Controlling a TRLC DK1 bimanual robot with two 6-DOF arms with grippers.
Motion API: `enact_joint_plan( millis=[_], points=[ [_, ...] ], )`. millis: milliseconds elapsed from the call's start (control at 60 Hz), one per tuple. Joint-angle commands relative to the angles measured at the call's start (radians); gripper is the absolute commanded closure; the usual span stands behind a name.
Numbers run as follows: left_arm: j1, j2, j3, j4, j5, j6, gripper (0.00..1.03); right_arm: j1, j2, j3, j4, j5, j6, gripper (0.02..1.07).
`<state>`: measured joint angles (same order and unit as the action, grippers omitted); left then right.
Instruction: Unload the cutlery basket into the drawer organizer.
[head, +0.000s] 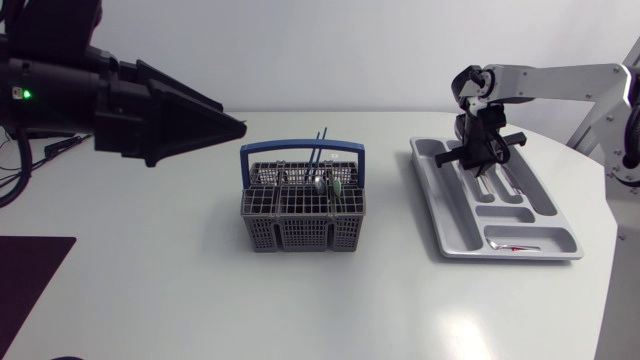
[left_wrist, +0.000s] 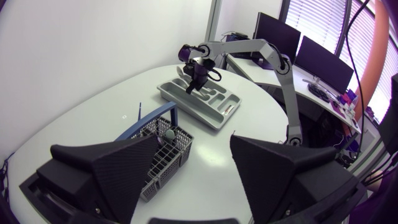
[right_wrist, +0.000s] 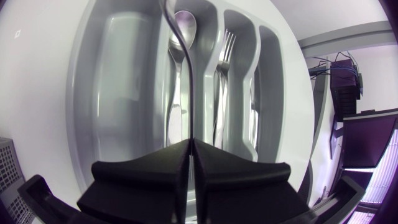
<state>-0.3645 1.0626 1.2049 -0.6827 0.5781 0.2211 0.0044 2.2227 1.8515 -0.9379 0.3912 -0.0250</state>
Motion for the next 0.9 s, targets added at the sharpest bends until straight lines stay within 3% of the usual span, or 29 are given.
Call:
enact_joint_plan(
  millis=[0, 367, 433, 500, 600, 633, 883],
  points=[
    [0.009, -0.019, -0.021, -0.012, 0.009, 0.020, 0.23, -0.003, 0.045, 0.052, -0.029, 0.017, 0.033, 1.01],
    [0.009, -0.030, -0.021, -0.028, 0.009, 0.021, 0.23, -0.021, 0.173, 0.207, -0.110, 0.029, 0.033, 0.98],
    [0.007, -0.032, -0.016, -0.029, 0.009, 0.021, 0.23, -0.021, 0.189, 0.226, -0.128, 0.035, 0.034, 0.81],
    [0.007, -0.030, -0.013, -0.029, 0.009, 0.020, 0.23, -0.012, 0.189, 0.221, -0.144, 0.035, 0.034, 0.50],
    [0.002, -0.026, -0.007, -0.032, 0.009, 0.018, 0.23, 0.006, 0.150, 0.201, -0.150, 0.014, 0.034, 0.13],
    [0.001, -0.026, -0.005, -0.032, 0.009, 0.017, 0.23, 0.011, 0.132, 0.193, -0.150, 0.011, 0.034, 0.06],
    [0.007, -0.026, 0.007, -0.034, 0.009, 0.015, 0.23, 0.063, -0.169, -0.034, -0.013, -0.078, -0.006, 0.06]
  ],
)
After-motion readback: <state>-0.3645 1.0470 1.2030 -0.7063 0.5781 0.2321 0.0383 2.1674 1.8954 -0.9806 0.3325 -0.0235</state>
